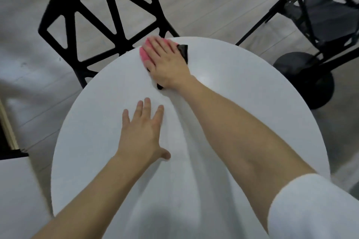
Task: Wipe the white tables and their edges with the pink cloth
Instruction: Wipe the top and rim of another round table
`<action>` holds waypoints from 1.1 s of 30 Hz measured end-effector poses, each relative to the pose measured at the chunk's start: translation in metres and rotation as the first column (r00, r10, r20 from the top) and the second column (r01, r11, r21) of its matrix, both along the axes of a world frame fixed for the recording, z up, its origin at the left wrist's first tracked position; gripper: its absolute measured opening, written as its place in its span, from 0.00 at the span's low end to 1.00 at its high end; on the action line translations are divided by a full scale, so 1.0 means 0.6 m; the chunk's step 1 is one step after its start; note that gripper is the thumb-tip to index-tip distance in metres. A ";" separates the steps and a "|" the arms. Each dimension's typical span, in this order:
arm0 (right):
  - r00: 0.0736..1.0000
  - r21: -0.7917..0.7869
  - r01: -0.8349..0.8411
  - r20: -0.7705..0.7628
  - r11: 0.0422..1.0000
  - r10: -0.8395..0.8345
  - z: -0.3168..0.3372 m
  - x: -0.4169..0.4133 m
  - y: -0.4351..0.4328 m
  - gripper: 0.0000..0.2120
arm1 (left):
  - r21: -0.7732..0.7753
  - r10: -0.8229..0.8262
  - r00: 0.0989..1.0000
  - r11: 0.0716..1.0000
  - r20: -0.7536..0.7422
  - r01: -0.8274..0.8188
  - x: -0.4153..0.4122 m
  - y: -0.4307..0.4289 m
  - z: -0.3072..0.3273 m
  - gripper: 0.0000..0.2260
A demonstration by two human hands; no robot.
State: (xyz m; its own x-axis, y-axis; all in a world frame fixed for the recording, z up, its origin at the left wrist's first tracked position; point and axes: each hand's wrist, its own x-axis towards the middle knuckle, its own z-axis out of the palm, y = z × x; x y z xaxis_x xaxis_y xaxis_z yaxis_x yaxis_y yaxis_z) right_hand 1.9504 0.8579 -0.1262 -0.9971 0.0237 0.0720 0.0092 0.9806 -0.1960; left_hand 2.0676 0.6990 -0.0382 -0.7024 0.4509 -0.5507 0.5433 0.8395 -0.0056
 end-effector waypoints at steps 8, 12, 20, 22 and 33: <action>0.974 0.033 0.225 -0.040 0.974 -0.223 -0.006 0.229 0.311 0.29 | 0.070 0.038 0.997 0.997 0.064 -0.042 0.073 0.141 -0.003 0.73; 0.968 0.091 0.250 -0.033 0.964 -0.248 -0.010 0.321 0.367 0.29 | 0.042 0.072 0.992 0.996 0.107 -0.077 0.125 0.212 -0.013 0.75; 0.952 0.059 -0.275 -0.122 0.960 0.280 -0.010 0.081 0.324 0.28 | -0.019 0.132 0.988 0.991 0.080 -0.131 0.119 0.222 -0.030 0.75; 0.950 0.032 -0.292 -0.103 0.956 0.293 -0.008 0.179 0.359 0.27 | -0.031 0.132 0.987 0.991 0.086 -0.130 0.122 0.223 -0.028 0.76; 0.925 0.021 -0.368 -0.091 0.930 0.368 -0.002 0.237 0.423 0.25 | -0.093 0.119 0.987 0.990 0.110 -0.109 0.118 0.229 -0.020 0.77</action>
